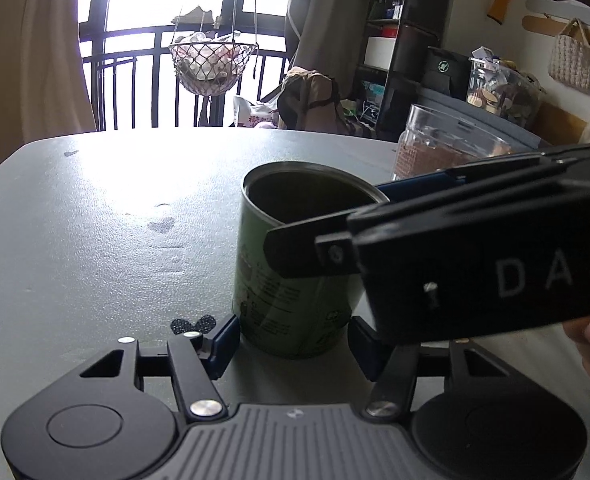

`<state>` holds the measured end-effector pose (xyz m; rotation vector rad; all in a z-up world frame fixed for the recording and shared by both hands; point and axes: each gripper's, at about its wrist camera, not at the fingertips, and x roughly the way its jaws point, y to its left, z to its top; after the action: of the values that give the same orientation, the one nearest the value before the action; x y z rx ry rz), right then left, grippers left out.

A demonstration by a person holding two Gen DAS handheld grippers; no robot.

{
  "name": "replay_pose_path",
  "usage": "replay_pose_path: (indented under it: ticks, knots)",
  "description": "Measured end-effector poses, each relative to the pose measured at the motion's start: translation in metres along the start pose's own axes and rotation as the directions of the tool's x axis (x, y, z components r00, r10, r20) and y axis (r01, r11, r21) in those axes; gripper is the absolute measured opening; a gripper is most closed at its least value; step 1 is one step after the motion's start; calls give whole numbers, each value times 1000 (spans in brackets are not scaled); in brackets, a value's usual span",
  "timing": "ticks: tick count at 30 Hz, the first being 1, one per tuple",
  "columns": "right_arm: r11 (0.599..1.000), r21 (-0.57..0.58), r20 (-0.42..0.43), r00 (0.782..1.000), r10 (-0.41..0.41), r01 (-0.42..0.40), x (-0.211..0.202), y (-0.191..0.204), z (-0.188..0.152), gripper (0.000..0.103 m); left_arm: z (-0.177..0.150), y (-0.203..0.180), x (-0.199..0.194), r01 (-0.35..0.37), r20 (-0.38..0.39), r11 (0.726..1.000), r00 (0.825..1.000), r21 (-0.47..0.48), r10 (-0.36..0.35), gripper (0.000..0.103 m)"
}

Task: Flip cup upright
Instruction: 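Rotate the tin upright with the right gripper and set it on the table, then open both grippers and withdraw them from the upright tin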

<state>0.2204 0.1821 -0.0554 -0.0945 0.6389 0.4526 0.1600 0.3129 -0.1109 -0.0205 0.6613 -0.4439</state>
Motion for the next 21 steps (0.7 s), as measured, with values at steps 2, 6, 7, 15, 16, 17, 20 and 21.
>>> replay_pose_path:
  ticks: [2, 6, 7, 15, 16, 17, 20, 21]
  knots:
    - [1000, 7, -2, 1000, -3, 3, 0, 1, 0, 73, 0, 0, -1, 6, 2, 1000, 1000, -6, -6, 61]
    - [1000, 23, -28, 1000, 15, -14, -3, 2, -3, 76, 0, -2, -5, -6, -1, 1000, 1000, -21, 6, 64]
    - [1000, 21, -25, 1000, 14, -13, -5, 2, -4, 76, -1, -3, -8, -13, 1, 1000, 1000, -21, 13, 68]
    - [998, 51, 64, 997, 42, -45, -53, -1, -10, 77, -3, -21, -59, -65, 69, 998, 995, -2, 65, 77]
    - [998, 52, 80, 996, 39, -43, -61, -2, -13, 77, -2, -24, -66, -74, 80, 997, 994, -3, 74, 78]
    - [998, 55, 95, 995, 37, -42, -69, -3, -15, 77, -3, -28, -74, -84, 92, 996, 992, -6, 85, 81]
    - [998, 63, 131, 991, 24, -32, -93, -8, -24, 77, -2, -40, -96, -131, 106, 991, 985, -26, 133, 86]
    - [998, 65, 141, 990, 15, -24, -101, -9, -27, 77, -3, -43, -103, -142, 111, 989, 983, -28, 144, 86]
